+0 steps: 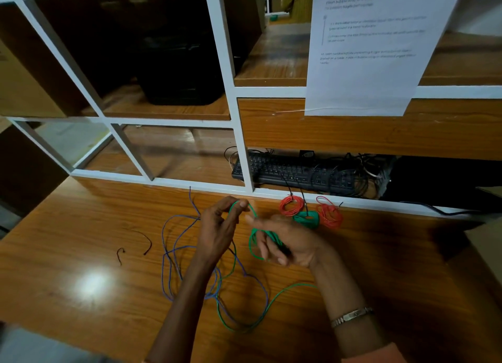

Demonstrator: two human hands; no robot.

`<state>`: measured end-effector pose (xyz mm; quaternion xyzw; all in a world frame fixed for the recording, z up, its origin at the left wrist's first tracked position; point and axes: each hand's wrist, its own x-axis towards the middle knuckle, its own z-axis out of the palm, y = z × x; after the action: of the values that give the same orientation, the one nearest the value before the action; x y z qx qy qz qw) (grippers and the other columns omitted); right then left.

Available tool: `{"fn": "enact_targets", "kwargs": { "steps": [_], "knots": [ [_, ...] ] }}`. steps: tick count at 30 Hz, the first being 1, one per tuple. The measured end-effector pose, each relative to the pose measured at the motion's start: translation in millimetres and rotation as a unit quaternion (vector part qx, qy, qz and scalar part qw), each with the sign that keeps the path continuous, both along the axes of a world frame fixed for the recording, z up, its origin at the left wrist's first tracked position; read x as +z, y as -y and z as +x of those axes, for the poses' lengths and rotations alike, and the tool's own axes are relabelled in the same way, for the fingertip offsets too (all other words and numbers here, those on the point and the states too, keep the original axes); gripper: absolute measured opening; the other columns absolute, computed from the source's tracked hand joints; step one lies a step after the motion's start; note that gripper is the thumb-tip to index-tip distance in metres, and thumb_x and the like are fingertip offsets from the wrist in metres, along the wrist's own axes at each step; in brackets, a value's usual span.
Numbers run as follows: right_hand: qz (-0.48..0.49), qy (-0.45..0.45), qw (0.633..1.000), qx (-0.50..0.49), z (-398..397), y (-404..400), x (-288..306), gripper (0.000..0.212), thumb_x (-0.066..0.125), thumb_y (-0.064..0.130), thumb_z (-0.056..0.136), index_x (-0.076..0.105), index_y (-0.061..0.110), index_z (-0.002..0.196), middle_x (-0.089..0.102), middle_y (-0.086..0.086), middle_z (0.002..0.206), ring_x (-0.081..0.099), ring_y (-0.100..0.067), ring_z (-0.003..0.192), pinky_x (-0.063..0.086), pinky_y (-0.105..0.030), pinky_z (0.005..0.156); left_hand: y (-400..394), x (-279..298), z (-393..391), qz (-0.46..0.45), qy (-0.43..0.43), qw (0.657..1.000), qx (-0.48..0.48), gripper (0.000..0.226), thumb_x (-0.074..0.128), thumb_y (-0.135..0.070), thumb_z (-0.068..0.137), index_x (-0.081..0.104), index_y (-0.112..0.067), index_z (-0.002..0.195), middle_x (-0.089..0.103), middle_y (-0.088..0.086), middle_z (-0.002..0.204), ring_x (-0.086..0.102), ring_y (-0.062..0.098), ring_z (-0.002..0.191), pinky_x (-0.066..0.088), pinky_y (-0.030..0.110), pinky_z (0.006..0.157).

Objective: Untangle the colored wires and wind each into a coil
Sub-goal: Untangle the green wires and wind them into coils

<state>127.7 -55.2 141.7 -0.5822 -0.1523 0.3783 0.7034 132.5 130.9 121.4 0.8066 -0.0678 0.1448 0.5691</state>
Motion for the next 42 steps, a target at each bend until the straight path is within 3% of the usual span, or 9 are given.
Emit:
{"fn": "enact_targets", "kwargs": {
  "steps": [6,10,15,19,25,32,35,38,42],
  "knots": [
    [0.402,-0.166,0.900,-0.023,10.1,-0.5,6.3,0.065,0.042,0.036,0.107,0.066,-0.003,0.061,0.049,-0.002,0.033,0.048,-0.011,0.028,0.025,-0.021,0.036,11.3,-9.8,-13.1,-0.049,-0.081,0.993,-0.065,0.025,0.048,-0.027,0.111,0.065,-0.020,0.093,0.045,0.005,0.062,0.046,0.014,0.056,0.047,0.030,0.057],
    [0.451,-0.177,0.846,-0.224,12.3,15.2,19.6,0.058,0.045,0.043,0.105,0.075,-0.001,0.080,0.053,0.002,0.044,0.050,-0.008,0.039,0.031,-0.019,0.047,11.3,-23.2,-20.9,-0.012,-0.099,0.994,-0.048,0.027,0.047,-0.028,0.112,0.070,-0.019,0.101,0.048,-0.015,0.064,0.049,0.008,0.065,0.056,0.038,0.067],
    [0.511,-0.161,0.790,-0.299,19.9,36.8,17.4,0.083,0.053,0.064,0.096,0.057,-0.008,0.137,0.074,-0.013,0.116,0.071,-0.017,0.098,0.052,-0.022,0.089,4.5,-19.6,-24.7,0.059,-0.075,0.994,-0.060,0.023,0.052,-0.029,0.110,0.070,-0.024,0.097,0.044,-0.011,0.063,0.041,0.010,0.059,0.034,0.034,0.056],
    [0.427,-0.128,0.826,-0.346,24.9,41.7,2.2,0.092,0.048,0.067,0.098,0.035,-0.007,0.151,0.056,-0.024,0.145,0.056,-0.031,0.136,0.031,-0.036,0.122,0.7,4.3,-26.1,0.085,-0.072,0.990,-0.092,0.024,0.056,-0.036,0.107,0.073,-0.025,0.095,0.060,-0.001,0.072,0.049,0.025,0.065,0.040,0.043,0.061],
    [-0.033,0.020,0.969,-0.245,17.1,8.1,1.7,0.080,0.048,0.079,0.090,0.060,0.016,0.138,0.073,-0.004,0.125,0.067,-0.017,0.121,0.041,-0.045,0.115,12.5,30.6,-16.6,0.008,-0.032,0.999,-0.043,0.018,0.064,-0.023,0.103,0.077,-0.016,0.093,0.074,0.000,0.086,0.066,0.024,0.081,0.048,0.039,0.072],
    [-0.094,0.068,0.993,-0.028,-1.6,4.7,13.4,0.082,0.047,0.072,0.095,0.075,-0.006,0.092,0.070,-0.036,0.086,0.068,-0.035,0.067,0.055,-0.038,0.075,2.5,49.8,-9.6,-0.097,-0.027,0.994,-0.052,0.030,0.073,-0.045,0.090,0.073,-0.015,0.089,0.055,0.024,0.076,0.051,0.023,0.077,0.043,0.039,0.074],
    [-0.031,0.033,0.998,0.046,-9.6,-2.8,8.0,0.098,0.042,0.077,0.095,0.066,-0.019,0.095,0.058,-0.050,0.076,0.050,-0.030,0.040,0.048,-0.037,0.064,6.9,46.9,-6.6,-0.096,-0.036,0.992,-0.071,0.030,0.073,-0.044,0.091,0.072,-0.014,0.093,0.042,0.026,0.070,0.041,0.026,0.071,0.039,0.040,0.071],
    [0.086,-0.019,0.993,0.082,-13.0,-6.6,8.9,0.095,0.051,0.078,0.089,0.071,-0.014,0.081,0.056,-0.017,0.042,0.043,-0.017,0.030,0.042,-0.022,0.050,15.0,40.0,-5.5,-0.117,-0.043,0.990,-0.063,0.032,0.067,-0.041,0.100,0.071,-0.010,0.097,0.058,0.033,0.087,0.056,0.023,0.084,0.047,0.035,0.084],
    [0.377,-0.102,0.919,0.044,-1.0,-0.7,12.1,0.069,0.049,0.053,0.102,0.075,-0.010,0.089,0.060,-0.002,0.042,0.057,-0.010,0.039,0.045,-0.018,0.053,21.9,31.0,-9.9,-0.103,-0.054,0.993,-0.022,0.042,0.049,-0.028,0.104,0.062,-0.007,0.071,0.054,-0.010,0.063,0.048,0.001,0.064,0.037,0.020,0.064]
  ]
}}
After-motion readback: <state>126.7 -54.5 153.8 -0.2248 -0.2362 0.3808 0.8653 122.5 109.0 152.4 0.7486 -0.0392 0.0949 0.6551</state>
